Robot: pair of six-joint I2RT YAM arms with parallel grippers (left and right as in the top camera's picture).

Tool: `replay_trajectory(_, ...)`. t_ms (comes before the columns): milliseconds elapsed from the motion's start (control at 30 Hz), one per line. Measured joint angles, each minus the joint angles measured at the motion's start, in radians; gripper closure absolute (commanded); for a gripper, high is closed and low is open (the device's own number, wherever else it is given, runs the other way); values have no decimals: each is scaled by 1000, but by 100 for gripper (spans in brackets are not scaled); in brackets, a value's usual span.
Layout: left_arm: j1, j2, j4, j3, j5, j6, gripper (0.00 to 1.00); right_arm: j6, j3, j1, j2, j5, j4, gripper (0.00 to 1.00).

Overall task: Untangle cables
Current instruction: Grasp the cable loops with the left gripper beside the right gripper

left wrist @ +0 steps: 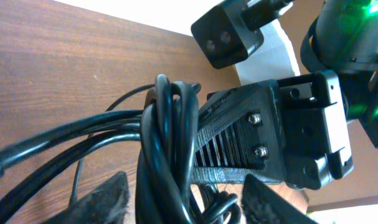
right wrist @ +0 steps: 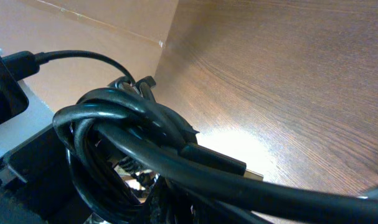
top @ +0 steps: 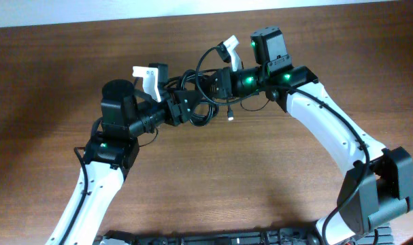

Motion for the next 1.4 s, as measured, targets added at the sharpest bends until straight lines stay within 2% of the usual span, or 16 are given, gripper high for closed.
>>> replay_trajectory(67, 0, 0, -2, 0, 0, 5, 100, 0, 0, 0, 0, 3, 0, 96)
replay_trajectory(133, -1, 0, -2, 0, 0, 20, 100, -7, 0, 0, 0, 19, -3, 89)
replay_trajectory(233, -1, 1, -9, 0, -9, 130, 100, -61, 0, 2, -1, 46, -1, 63)
replay_trajectory(267, -1, 1, -18, 0, -12, 174, 100, -105, 0, 0, -1, 61, -3, 60)
replay_trajectory(333, 16, 1, -68, 0, -18, 317, 100, -217, 1, -16, -1, 114, -35, 60)
replay_trajectory(467, 93, 5, -167, 0, 15, 505, 100, -426, 2, -80, -1, 150, -103, 57)
replay_trajectory(600, 129, 5, -221, 0, 158, 626, 100, -579, 2, -79, -25, 154, -113, 54)
replay_trajectory(767, 129, 5, -229, 26, 341, 695, 100, -839, 3, 12, -221, 180, -186, 51)
replay_trajectory(900, 129, 5, -186, 38, 459, 703, 100, -892, 4, 85, -293, 258, -246, 51)
replay_trajectory(1067, 130, 5, -174, 38, 542, 703, 100, -899, 4, 91, -304, 344, -268, 51)
replay_trajectory(1400, 130, 5, -208, 39, 566, 824, 100, -898, 4, 91, -311, 394, -352, 43)
